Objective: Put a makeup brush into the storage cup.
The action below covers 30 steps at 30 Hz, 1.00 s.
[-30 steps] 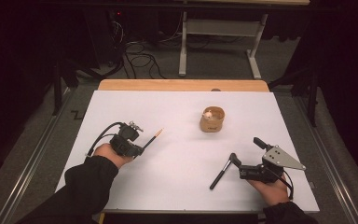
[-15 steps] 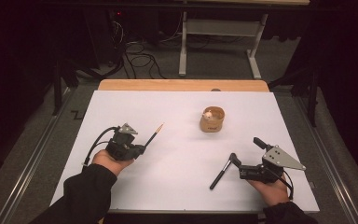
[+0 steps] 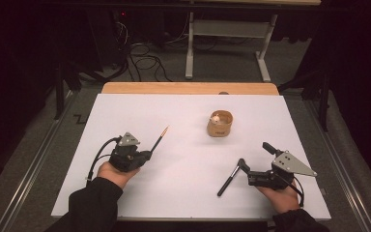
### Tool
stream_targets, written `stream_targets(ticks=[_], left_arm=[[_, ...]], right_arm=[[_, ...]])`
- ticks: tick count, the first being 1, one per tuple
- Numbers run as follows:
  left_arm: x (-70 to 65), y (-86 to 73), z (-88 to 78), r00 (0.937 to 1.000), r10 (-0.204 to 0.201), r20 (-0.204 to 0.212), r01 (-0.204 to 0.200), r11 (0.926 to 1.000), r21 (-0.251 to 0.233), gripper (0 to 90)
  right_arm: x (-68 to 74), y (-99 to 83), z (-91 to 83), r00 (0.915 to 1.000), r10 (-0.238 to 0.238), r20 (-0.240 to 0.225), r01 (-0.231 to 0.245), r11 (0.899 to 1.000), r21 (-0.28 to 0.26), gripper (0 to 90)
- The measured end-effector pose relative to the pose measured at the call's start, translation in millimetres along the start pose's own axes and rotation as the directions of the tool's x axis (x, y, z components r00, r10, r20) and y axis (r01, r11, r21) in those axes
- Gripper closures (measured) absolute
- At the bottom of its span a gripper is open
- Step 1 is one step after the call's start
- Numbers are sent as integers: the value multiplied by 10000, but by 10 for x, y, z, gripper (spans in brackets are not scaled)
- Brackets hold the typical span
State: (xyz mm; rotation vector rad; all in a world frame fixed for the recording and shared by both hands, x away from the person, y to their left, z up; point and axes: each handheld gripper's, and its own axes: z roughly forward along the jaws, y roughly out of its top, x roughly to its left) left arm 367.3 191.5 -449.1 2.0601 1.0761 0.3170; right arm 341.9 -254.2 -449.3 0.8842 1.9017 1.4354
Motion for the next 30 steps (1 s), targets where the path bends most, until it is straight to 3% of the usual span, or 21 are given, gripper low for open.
stream_targets(ticks=[3,10,17,20,27,30], left_arm=[[-4,-46,17,10000,29,-17,-30,9997,-223,849],[50,-167,59,9991,-359,236,374,9972,-654,849],[77,-200,-4,9971,-533,542,595,9909,-1205,849],[60,-208,-25,9972,-430,609,511,9891,-1379,849],[23,-208,-101,9967,-229,773,399,9734,-2256,849],[6,-201,-123,9970,-190,750,385,9626,-2681,849]], right_arm=[[-3,-2,-1,10000,-7,-3,7,10000,36,4],[-10,-10,11,10000,-48,21,48,10000,65,4],[-4,-15,29,10000,-21,-26,22,9999,145,4],[2,-17,38,10000,-43,-78,44,9999,133,4],[13,-19,38,10000,31,-33,-31,9999,129,4],[11,-24,42,10000,60,-11,-60,9998,177,4]])
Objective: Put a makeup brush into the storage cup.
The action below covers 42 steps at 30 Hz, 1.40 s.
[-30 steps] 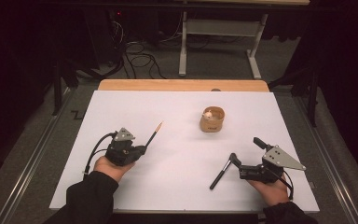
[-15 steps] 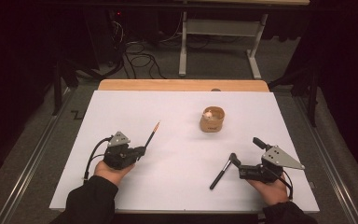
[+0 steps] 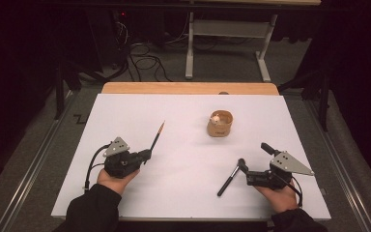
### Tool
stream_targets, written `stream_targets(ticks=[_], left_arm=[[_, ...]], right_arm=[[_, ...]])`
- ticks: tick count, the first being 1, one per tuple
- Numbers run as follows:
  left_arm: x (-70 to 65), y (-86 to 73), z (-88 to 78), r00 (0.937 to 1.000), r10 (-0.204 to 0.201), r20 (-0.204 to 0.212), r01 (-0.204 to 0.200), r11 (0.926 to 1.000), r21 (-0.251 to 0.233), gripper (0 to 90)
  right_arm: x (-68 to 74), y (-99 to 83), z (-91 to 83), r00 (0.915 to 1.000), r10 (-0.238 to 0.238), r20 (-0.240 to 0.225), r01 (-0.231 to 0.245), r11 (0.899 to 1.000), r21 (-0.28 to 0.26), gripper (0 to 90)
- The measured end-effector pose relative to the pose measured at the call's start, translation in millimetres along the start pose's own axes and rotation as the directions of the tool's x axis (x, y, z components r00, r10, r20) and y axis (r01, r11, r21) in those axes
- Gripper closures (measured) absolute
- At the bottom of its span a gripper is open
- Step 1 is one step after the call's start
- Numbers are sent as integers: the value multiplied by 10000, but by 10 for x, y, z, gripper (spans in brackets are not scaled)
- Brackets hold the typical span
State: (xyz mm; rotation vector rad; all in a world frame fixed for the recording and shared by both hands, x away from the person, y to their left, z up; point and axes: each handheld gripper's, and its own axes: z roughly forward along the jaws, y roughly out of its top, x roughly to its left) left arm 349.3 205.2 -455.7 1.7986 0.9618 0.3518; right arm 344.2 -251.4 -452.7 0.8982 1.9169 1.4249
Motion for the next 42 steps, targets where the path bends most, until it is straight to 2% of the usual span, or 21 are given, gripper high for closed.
stream_targets(ticks=[2,6,13,18,21,27,34,42], left_arm=[[-9,20,-7,9999,-92,-131,90,9998,-182,849],[-38,92,-17,10000,-68,26,69,9988,-488,849],[-191,235,-25,9984,522,239,-499,9949,-876,849],[-271,297,22,9970,675,377,-630,9919,-1107,849],[-318,320,76,9956,705,613,-621,9896,-1300,849],[-434,332,154,9903,786,1143,-585,9838,-1695,849],[-483,274,167,9846,981,1448,-674,9768,-2032,849],[-483,212,185,9805,1201,1555,-878,9758,-2001,848]], right_arm=[[0,-5,5,10000,54,-37,-54,10000,9,4],[3,-11,9,10000,93,-26,-93,10000,33,4],[-1,-13,4,9999,162,24,-162,9999,36,4],[-1,-14,-1,9999,154,-5,-154,9999,-16,4],[-5,-13,-4,9999,127,-8,-127,9999,-20,4],[-2,-13,-4,9999,164,-5,-164,9999,5,4],[9,-16,3,9999,109,-58,-109,9999,-7,4],[60,30,21,9998,138,-112,-140,9998,-164,4]])
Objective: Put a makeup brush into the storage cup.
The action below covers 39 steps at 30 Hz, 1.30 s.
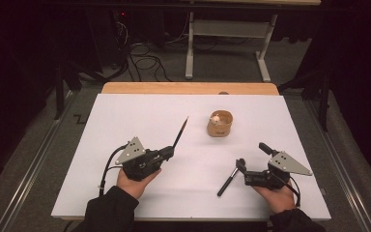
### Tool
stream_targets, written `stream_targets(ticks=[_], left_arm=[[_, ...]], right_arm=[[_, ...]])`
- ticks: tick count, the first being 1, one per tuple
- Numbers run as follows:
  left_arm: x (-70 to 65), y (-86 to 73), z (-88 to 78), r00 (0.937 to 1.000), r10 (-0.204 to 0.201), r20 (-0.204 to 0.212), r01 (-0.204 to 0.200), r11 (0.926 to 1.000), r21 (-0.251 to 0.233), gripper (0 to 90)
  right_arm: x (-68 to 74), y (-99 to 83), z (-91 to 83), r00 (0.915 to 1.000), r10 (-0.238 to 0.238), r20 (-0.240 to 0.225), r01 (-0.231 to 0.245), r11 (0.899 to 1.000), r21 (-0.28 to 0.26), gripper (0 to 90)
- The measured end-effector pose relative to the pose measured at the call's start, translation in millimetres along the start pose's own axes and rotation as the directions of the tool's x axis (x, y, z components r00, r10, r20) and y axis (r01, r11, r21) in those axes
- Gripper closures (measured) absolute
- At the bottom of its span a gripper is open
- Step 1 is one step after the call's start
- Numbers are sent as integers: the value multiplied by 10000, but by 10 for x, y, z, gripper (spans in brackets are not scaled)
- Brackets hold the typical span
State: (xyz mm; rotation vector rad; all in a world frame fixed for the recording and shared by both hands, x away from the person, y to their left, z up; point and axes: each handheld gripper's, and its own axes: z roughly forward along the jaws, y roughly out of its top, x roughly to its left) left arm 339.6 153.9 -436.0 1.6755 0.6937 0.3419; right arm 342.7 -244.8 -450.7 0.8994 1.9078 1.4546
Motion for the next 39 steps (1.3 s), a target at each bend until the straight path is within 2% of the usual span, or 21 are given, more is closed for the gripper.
stream_targets(ticks=[2,5,10,16,21,33,39], left_arm=[[14,-8,1,10000,45,-22,-45,10000,45,848],[34,-16,-7,10000,-8,-26,8,10000,47,848],[43,-14,-21,10000,-61,-64,61,10000,-54,848],[47,-21,-22,9999,-71,-120,69,9999,-94,848],[53,-24,-29,9998,-71,-188,68,9999,-159,848],[66,-23,-38,9995,-31,-310,20,9994,-331,848],[68,-22,-36,9992,-28,-387,13,9993,-377,848]], right_arm=[[32,39,5,9999,-105,-61,104,9999,-104,4],[82,105,24,9999,-4,-170,0,9998,-187,4],[173,251,67,9990,-257,-373,246,9993,-281,7],[267,429,163,9973,-94,-734,66,9992,-386,10],[350,502,262,9946,-165,-1028,125,9991,-393,11],[517,680,448,9895,-303,-1413,215,9978,-635,19],[645,745,552,9859,-407,-1623,295,9971,-703,27]])
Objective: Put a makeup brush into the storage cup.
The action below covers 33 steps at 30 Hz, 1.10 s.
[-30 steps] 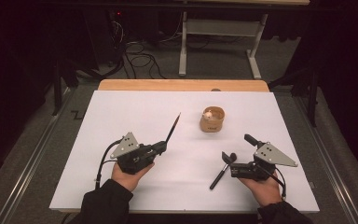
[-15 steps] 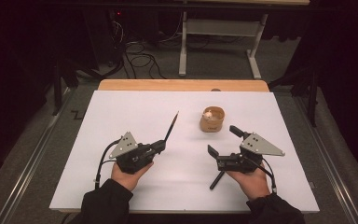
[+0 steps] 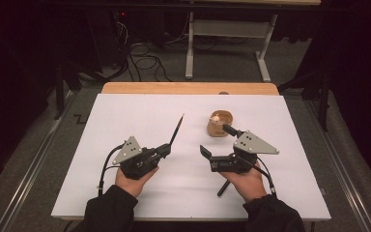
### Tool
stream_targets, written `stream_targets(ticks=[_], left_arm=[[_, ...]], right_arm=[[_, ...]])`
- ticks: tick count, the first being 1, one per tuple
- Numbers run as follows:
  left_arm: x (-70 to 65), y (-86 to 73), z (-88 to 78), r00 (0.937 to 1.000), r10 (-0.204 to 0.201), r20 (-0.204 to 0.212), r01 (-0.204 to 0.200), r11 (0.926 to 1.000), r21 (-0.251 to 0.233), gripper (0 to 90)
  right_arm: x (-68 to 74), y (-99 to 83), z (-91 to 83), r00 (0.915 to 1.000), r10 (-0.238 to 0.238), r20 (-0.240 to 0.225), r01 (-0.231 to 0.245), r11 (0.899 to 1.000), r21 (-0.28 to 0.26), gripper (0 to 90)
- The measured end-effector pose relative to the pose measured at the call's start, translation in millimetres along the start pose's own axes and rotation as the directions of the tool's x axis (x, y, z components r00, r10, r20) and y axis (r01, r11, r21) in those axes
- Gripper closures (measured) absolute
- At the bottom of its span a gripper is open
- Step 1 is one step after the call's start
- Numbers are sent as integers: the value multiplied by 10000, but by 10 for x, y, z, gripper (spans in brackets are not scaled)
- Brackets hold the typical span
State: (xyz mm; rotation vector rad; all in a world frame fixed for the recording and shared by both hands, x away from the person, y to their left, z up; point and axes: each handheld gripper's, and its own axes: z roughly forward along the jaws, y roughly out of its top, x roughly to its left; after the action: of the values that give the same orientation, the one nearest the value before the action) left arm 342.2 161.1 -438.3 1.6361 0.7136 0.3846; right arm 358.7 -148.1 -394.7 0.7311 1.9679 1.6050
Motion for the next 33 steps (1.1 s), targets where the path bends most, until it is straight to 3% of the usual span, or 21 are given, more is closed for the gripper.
stream_targets(ticks=[15,24,33], left_arm=[[14,16,1,9999,-35,-129,33,9998,-176,848],[10,125,128,9993,178,-332,-176,9998,73,848],[-160,98,315,9996,287,-70,-286,9995,143,848]], right_arm=[[207,97,247,9982,-42,-596,33,9999,-139,60],[181,95,275,9967,315,-750,-335,9991,-265,89],[144,-29,207,9949,644,-776,-665,9975,-250,95]])
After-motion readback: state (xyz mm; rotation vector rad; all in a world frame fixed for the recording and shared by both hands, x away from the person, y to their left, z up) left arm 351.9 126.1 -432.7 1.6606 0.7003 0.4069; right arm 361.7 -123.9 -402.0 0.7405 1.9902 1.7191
